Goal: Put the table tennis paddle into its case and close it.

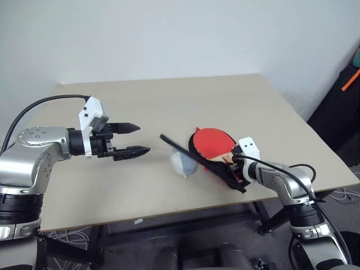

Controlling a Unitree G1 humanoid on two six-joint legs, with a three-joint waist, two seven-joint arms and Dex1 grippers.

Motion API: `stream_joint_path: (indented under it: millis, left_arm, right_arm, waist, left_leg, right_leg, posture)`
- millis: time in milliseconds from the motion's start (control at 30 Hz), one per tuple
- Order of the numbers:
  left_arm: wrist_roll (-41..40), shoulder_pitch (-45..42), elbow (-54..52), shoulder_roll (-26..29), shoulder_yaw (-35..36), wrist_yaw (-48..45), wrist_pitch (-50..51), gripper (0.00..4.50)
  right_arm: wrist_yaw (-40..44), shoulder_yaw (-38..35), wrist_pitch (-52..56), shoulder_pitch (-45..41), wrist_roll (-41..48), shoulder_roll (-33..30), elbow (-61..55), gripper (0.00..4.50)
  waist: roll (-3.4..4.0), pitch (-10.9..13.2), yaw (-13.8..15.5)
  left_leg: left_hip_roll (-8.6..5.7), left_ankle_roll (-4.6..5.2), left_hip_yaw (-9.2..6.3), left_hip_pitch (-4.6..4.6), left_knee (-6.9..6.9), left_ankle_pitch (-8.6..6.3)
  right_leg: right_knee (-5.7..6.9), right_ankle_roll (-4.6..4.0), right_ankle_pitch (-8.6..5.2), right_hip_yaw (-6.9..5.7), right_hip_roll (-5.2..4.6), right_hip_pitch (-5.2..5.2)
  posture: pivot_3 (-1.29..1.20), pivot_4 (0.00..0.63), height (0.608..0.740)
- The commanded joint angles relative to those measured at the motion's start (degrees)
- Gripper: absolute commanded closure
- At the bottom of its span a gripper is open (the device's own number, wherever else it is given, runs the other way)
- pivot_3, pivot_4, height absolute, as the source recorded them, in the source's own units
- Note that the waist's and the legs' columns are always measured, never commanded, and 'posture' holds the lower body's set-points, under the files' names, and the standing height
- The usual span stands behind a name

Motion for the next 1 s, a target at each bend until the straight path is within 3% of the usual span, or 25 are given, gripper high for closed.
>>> stream_joint_path:
  millis: [33,667,1000]
  left_arm:
    - [-0.2,-1.5,-0.3,0.0,0.6,0.3,-0.4,0.0]
    - [-0.1,-1.9,-0.3,-0.5,0.4,0.3,-0.5,0.0]
    - [-0.4,-1.4,-0.5,0.0,0.9,-0.4,-0.4,0.0]
  right_arm:
    - [-0.3,-2.8,-2.4,-2.7,-0.7,-0.3,-0.5,3.4]
    - [1.2,0.5,-0.5,-0.9,-1.8,-0.2,-2.0,3.4]
    - [4.0,-3.0,4.0,-4.0,1.3,-3.6,-7.3,0.04]
  waist:
    - [0.0,0.0,0.0]
    - [0.0,0.0,0.0]
    - [0.0,0.0,0.0]
  left_leg:
    - [0.0,0.0,0.0,0.0,0.0,0.0]
    - [0.0,0.0,0.0,0.01,0.0,0.0]
    - [0.0,0.0,0.0,0.01,0.02,0.0]
  right_leg:
    - [0.0,0.0,0.0,0.0,0.0,0.0]
    - [0.01,0.0,0.0,0.0,0.02,0.01]
    - [0.01,0.0,0.0,0.0,0.02,0.02]
  posture:
    - [0.0,0.0,0.74]
    - [0.0,0.0,0.74]
    - [0.0,0.0,0.74]
